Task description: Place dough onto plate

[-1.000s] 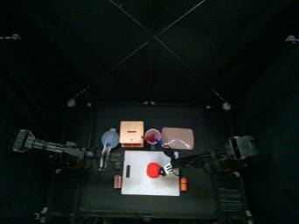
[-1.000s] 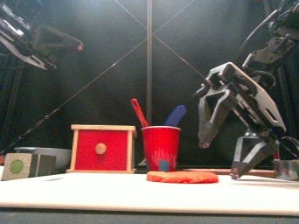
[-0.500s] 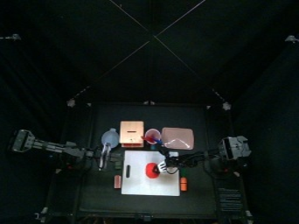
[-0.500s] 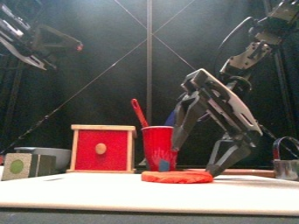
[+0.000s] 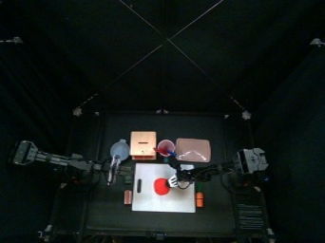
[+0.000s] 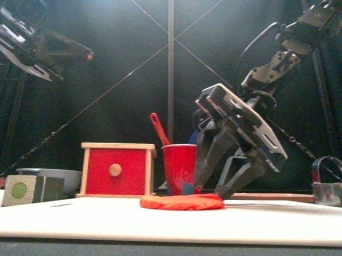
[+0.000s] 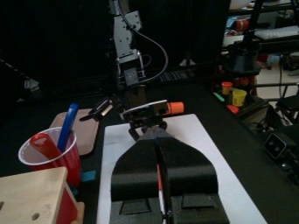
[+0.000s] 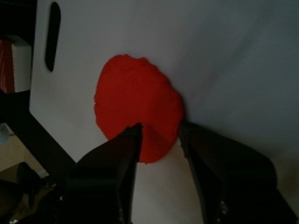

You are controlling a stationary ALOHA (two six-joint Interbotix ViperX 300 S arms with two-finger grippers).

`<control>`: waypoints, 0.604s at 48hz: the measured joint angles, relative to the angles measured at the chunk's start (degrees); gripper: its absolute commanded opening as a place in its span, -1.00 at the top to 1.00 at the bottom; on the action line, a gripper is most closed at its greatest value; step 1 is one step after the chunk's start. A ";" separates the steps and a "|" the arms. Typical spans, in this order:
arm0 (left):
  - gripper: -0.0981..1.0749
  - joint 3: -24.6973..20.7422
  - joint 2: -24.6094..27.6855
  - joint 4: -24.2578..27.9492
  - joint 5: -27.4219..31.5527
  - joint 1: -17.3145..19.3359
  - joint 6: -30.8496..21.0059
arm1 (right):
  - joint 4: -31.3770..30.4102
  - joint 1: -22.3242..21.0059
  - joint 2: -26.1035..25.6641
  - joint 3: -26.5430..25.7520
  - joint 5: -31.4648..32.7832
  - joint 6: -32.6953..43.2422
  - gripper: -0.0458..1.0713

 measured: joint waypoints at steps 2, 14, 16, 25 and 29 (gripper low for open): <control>0.79 0.18 0.00 0.00 0.00 0.18 0.00 | -0.09 0.00 0.09 -0.26 -0.26 0.00 -0.29; 0.79 0.35 0.00 0.00 0.00 0.53 0.00 | -0.18 0.00 1.49 -1.23 -0.53 0.09 -0.20; 0.79 0.35 0.00 0.00 0.00 0.62 0.00 | -0.18 0.00 1.67 -1.41 -0.53 0.00 -0.13; 0.79 0.35 0.00 0.00 0.00 0.62 0.00 | -0.18 0.00 2.11 -1.76 -0.53 0.00 0.12; 0.79 0.35 0.00 0.00 0.00 0.62 0.00 | -0.26 0.00 2.11 -2.02 -0.53 0.00 0.13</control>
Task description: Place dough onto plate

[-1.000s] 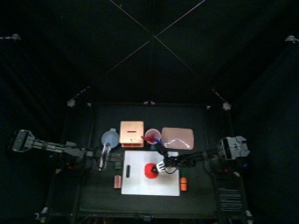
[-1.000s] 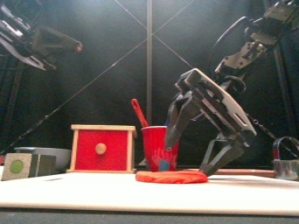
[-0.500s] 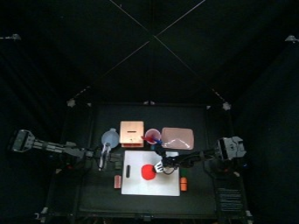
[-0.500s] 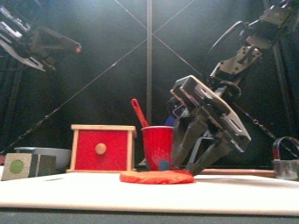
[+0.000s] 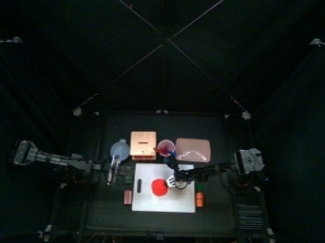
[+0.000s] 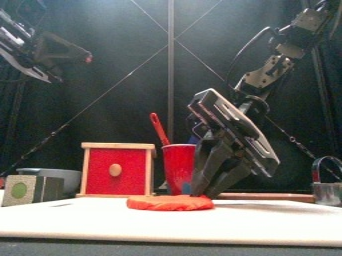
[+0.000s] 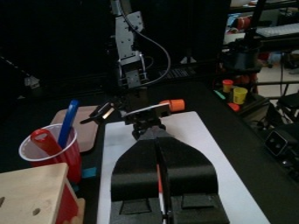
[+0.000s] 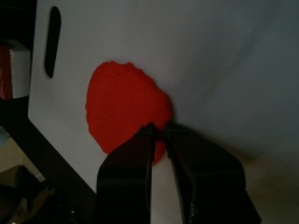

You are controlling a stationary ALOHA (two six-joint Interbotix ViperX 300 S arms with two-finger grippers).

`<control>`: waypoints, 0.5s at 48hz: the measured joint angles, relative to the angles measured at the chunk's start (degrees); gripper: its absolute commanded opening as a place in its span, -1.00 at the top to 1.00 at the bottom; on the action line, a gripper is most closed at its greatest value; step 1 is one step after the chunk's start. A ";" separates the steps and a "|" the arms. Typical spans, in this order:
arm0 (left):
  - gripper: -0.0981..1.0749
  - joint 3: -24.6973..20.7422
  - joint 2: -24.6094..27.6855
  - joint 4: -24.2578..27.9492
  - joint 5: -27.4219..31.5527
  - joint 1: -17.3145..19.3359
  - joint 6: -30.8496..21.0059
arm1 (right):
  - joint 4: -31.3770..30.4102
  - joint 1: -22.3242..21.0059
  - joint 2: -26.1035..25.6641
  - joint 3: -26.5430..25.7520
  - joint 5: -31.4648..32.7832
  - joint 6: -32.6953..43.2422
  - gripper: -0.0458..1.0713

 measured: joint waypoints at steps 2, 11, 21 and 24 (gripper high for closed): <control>0.79 0.09 0.00 0.00 0.00 0.09 0.00 | -0.09 0.09 -0.09 -0.09 0.00 -0.09 0.13; 0.79 0.26 0.00 0.00 0.00 0.18 0.00 | -2.64 0.62 -5.27 -1.05 2.29 0.00 0.13; 0.79 0.26 0.00 0.00 0.00 0.18 0.00 | -4.31 0.88 -12.92 -1.05 4.66 0.00 0.13; 0.79 0.26 0.00 0.00 0.00 0.26 0.00 | -4.57 0.70 -15.03 -0.62 5.54 0.00 0.13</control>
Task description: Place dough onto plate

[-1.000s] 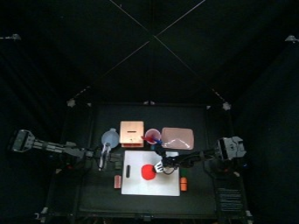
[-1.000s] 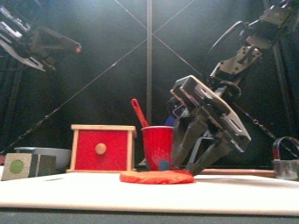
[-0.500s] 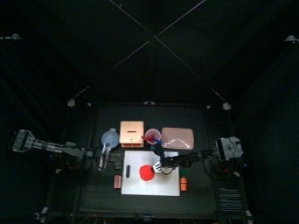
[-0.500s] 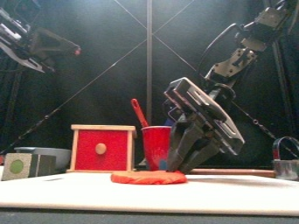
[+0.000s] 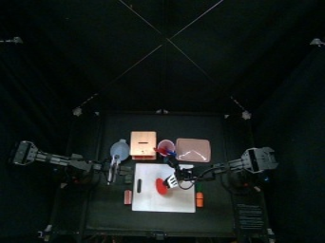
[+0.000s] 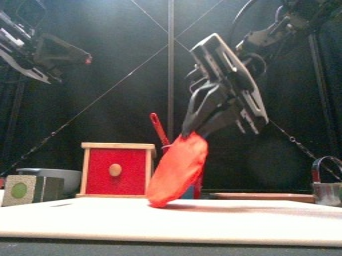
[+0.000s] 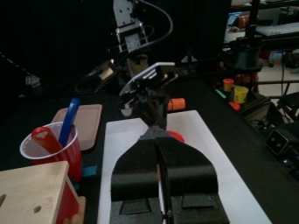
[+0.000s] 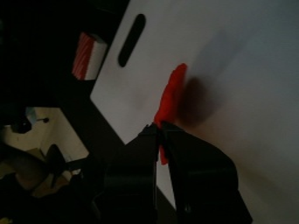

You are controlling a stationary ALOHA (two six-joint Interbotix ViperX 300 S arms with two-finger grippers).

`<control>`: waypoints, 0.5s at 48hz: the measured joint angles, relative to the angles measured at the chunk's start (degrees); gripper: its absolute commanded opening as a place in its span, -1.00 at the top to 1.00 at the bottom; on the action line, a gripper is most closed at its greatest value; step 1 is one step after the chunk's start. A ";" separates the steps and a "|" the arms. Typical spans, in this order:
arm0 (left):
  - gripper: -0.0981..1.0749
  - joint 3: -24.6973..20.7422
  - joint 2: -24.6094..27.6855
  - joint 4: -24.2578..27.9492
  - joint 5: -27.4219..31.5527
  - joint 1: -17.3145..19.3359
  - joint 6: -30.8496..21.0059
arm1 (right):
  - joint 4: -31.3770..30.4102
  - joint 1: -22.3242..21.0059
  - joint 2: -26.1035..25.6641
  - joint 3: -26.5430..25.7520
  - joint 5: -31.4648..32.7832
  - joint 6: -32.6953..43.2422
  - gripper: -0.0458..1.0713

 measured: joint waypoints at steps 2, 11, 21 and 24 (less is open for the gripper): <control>0.79 0.00 -0.09 0.00 0.00 -0.09 0.00 | -0.09 -0.09 -1.05 0.53 0.79 0.09 0.13; 0.79 0.18 -0.09 0.00 0.00 0.00 0.00 | -0.62 -0.35 -5.45 3.60 2.72 0.00 0.13; 0.79 0.26 0.00 0.00 0.00 0.35 -0.09 | -0.62 -0.53 -5.62 6.68 2.72 0.09 0.12; 0.79 0.44 -0.09 -0.09 0.00 0.53 -0.09 | -0.53 -0.53 -5.62 6.94 2.72 0.09 0.12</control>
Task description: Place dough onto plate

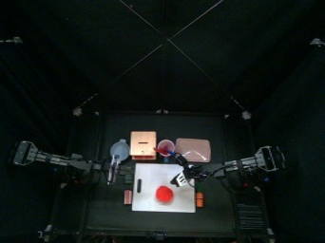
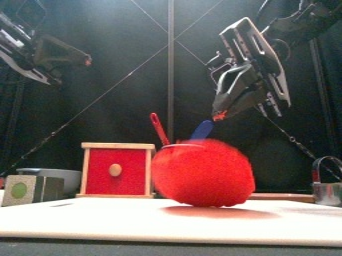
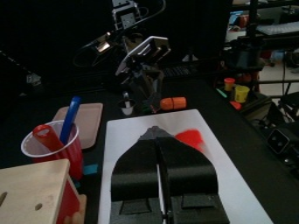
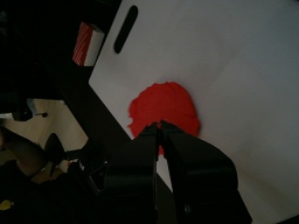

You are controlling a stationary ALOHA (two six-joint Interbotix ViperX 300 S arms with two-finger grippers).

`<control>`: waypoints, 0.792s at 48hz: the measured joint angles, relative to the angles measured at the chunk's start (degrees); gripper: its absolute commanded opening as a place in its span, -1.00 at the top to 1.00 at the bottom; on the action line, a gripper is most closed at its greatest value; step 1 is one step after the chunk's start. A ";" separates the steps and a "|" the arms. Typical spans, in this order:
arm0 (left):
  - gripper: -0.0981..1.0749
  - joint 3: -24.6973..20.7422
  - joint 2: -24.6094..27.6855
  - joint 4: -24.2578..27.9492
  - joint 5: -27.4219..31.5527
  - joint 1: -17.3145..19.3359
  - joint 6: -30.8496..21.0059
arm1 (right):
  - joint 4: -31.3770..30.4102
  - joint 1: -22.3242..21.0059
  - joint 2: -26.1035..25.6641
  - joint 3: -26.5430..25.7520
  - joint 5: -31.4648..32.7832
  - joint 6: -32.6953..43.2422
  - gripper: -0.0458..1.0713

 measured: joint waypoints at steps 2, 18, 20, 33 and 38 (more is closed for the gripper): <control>0.79 0.00 0.09 0.00 0.00 0.00 0.00 | 0.00 0.09 0.00 0.00 0.00 0.00 0.12; 0.79 0.09 0.09 0.09 0.00 0.35 0.00 | 0.00 2.99 8.17 -4.66 0.09 0.00 -0.13; 0.79 0.09 0.09 0.00 0.00 0.35 0.00 | -0.09 3.69 9.40 -5.45 0.18 -0.18 -0.30; 0.79 0.26 0.09 0.00 0.00 0.35 0.00 | -0.35 4.92 12.48 -6.68 1.23 -0.09 -0.95; 0.79 0.35 0.00 0.00 0.00 0.35 0.00 | -0.26 5.10 13.97 -6.86 1.58 0.00 -0.94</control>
